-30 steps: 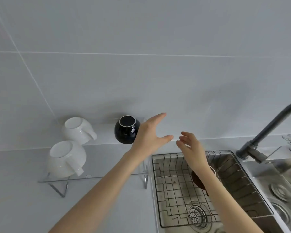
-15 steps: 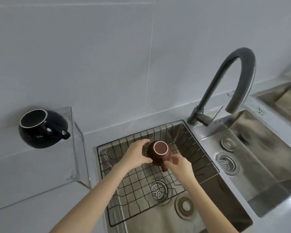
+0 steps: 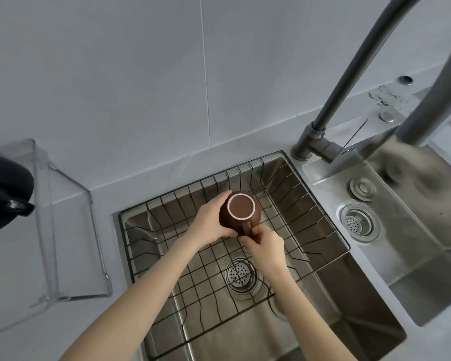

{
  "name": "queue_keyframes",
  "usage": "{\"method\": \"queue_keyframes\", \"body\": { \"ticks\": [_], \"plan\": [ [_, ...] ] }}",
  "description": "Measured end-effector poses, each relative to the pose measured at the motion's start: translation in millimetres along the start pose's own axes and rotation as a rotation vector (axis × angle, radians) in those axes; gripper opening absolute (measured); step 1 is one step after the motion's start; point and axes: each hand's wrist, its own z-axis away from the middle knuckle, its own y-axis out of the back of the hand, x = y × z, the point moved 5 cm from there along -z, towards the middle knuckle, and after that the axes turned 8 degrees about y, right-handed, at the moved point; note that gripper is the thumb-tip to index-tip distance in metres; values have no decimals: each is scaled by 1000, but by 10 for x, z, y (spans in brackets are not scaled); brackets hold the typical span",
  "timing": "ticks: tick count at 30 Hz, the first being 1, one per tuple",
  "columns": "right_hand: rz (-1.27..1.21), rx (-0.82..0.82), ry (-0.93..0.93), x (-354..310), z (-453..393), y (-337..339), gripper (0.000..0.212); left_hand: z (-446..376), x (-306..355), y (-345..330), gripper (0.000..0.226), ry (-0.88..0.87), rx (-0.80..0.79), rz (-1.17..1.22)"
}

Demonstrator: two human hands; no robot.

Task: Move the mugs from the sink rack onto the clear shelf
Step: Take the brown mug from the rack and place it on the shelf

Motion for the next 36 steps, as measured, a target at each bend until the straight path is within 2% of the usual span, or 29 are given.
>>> {"method": "queue_keyframes", "body": {
  "ticks": [5,10,14,21,25,29,36],
  "plan": [
    [-37,10,0,-4,45,40,8,64,26,24,104,-9,32,18],
    [-37,7,83,-236,139,204,10,265,209,212,101,-38,117,38],
    [-26,17,210,-655,263,398,11,559,493,577,92,-107,230,61],
    [-48,7,446,-1650,698,549,10,1419,831,1436,90,-199,489,99],
    [-62,-88,560,-2173,1000,377,17,1936,728,1873,86,-176,611,131],
    [-78,-161,644,-2581,1275,68,13,2401,465,2221,80,-156,720,224],
    [-23,-253,707,-2900,1579,-513,6,2903,-98,2511,79,-62,848,268]
  ]
}}
